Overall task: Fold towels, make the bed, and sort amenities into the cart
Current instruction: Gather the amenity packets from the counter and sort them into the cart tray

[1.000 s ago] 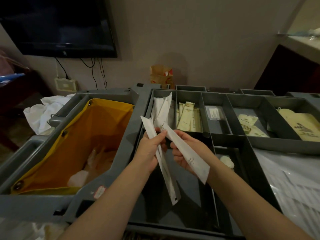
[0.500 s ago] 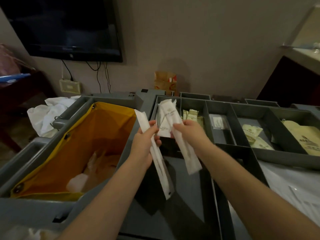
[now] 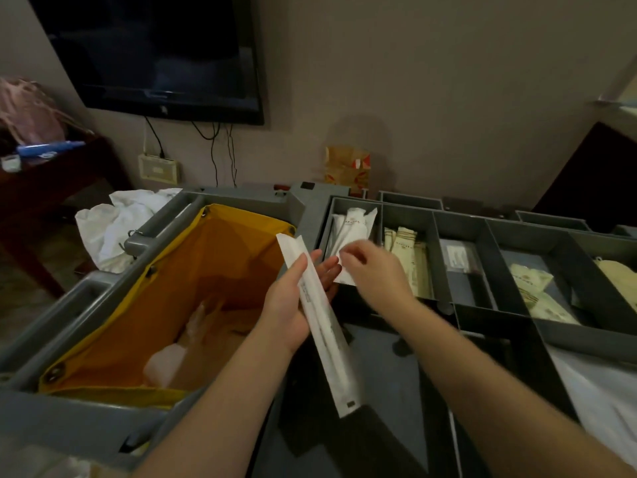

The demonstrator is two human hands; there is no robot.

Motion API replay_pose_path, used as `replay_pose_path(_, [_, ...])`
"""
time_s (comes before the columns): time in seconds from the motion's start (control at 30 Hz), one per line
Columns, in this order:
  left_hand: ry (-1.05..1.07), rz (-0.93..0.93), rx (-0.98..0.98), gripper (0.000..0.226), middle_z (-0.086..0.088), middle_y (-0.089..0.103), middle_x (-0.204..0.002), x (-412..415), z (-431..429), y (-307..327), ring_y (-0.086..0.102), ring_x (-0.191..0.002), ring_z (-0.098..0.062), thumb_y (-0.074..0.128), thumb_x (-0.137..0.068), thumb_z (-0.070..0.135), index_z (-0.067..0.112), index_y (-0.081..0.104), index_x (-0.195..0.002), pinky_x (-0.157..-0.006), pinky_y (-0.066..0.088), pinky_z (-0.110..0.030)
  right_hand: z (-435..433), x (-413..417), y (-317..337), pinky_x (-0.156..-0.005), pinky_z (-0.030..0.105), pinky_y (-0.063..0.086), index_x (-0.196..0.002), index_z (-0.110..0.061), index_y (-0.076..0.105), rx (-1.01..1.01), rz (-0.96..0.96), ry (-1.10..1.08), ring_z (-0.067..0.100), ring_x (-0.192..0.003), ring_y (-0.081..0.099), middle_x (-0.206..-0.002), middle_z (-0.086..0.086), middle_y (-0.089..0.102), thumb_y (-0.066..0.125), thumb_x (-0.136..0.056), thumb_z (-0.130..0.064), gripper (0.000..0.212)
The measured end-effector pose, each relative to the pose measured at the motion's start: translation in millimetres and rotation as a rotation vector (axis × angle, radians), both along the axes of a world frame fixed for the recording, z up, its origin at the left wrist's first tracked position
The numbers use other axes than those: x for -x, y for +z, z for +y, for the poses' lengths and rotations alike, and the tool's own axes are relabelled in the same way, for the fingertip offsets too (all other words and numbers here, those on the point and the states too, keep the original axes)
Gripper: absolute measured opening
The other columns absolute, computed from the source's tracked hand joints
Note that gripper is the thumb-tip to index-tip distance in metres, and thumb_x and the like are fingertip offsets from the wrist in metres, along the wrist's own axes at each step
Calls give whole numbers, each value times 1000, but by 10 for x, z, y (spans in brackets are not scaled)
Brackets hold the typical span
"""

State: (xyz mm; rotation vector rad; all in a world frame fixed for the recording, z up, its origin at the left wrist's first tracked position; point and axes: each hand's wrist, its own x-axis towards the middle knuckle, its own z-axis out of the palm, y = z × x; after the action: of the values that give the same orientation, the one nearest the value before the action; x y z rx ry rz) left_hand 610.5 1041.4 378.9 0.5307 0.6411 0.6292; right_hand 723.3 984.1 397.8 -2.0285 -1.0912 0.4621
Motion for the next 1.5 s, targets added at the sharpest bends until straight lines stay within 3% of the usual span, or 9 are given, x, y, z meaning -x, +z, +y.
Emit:
replay_pose_path(0.1, [4, -54, 14, 33, -12, 66, -118, -36, 0, -9, 60, -114, -28, 38, -101, 33, 13, 57, -119, -100, 44, -47, -341, 272, -15, -61, 16, 50, -132, -31, 40, -5, 197, 74, 2, -79, 63, -91, -9, 64, 54, -94, -38, 41])
replay_pose_path(0.23, [14, -53, -32, 35, -6, 64, -123, -26, -9, -20, 61, -112, -20, 36, -101, 35, 17, 57, -122, -91, 48, -38, -433, 401, -116, -63, 14, 47, -142, -33, 26, 73, 258, 122, 1, -90, 58, -118, -8, 60, 61, -89, -40, 64])
replay_pose_path(0.37, [8, -34, -25, 36, -7, 67, -114, 3, -16, 29, 66, -103, -21, 42, -99, 34, 16, 54, -127, -77, 53, -40, -425, 439, -152, -70, 16, 48, -137, -32, 36, 44, 272, 137, 1, -94, 55, -117, -13, 55, 59, -92, -29, 51])
replay_pose_path(0.57, [-15, 25, -127, 40, -9, 60, -125, -15, -8, 43, 59, -109, -24, 39, -99, 37, 17, 46, -134, -93, 46, -41, -304, 152, -132, -79, 33, 56, -128, -32, 43, -113, 438, -147, 12, -92, 62, -114, -6, 58, 60, -91, -24, 41])
replay_pose_path(0.8, [69, 70, -69, 20, -4, 64, -89, 39, -16, 56, 60, -78, -15, 49, -96, 26, 15, 62, -106, -68, 46, -29, 399, -427, 55, -58, 26, 44, -121, -27, 52, -63, 201, -216, 14, -76, 57, -119, 2, 57, 53, -96, -31, 26])
replay_pose_path(1.0, [97, 92, -113, 17, -2, 61, -80, 66, -32, 107, 57, -70, -13, 53, -94, 21, 14, 62, -106, -65, 45, -27, 571, -409, -66, -89, 38, 51, -124, -12, 58, 463, -326, 64, 25, -103, 59, -120, 10, 60, 41, -99, -29, 34])
replay_pose_path(1.2, [117, 175, -290, 12, -1, 59, -77, 75, -72, 191, 56, -70, -13, 50, -96, 17, 15, 62, -98, -67, 45, -27, 204, -318, 70, -96, 34, 43, -132, -16, 54, 247, -371, -5, 22, -120, 52, -137, 4, 51, 45, -98, -25, 36])
replay_pose_path(1.37, [81, 413, -651, 18, -2, 60, -82, 92, -150, 191, 57, -74, -13, 46, -97, 11, 20, 61, -91, -68, 47, -25, -422, -373, 329, -78, 36, 52, -115, -16, 65, 191, -363, -77, 20, -87, 60, -103, 5, 66, 42, -100, -25, 29])
replay_pose_path(1.5, [19, 521, -801, 19, -2, 60, -83, 101, -393, 185, 56, -77, -13, 46, -97, 9, 20, 60, -89, -71, 48, -25, -1096, -406, 385, -84, 40, 52, -119, -22, 62, 115, -346, -193, 17, -93, 60, -105, 0, 65, 45, -99, -29, 27])
